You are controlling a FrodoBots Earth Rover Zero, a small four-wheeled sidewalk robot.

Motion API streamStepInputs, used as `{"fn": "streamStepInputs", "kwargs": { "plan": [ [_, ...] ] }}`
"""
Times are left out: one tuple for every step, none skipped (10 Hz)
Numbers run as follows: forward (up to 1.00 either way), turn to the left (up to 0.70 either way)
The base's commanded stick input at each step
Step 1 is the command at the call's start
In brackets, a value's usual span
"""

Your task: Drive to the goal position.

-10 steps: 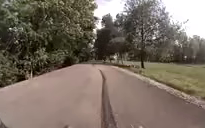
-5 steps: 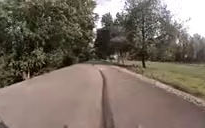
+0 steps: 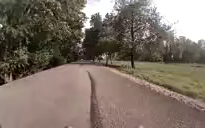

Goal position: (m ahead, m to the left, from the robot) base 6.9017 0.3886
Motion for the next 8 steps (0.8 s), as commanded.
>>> {"fn": "streamStepInputs", "kwargs": {
  "plan": [
    [0.7,0.0],
    [0.7,0.0],
    [0.7,0.0],
    [0.7,0.0],
    [0.7,0.0],
    [0.7,0.0],
    [0.7,0.0],
    [0.7,0.0]
  ]
}}
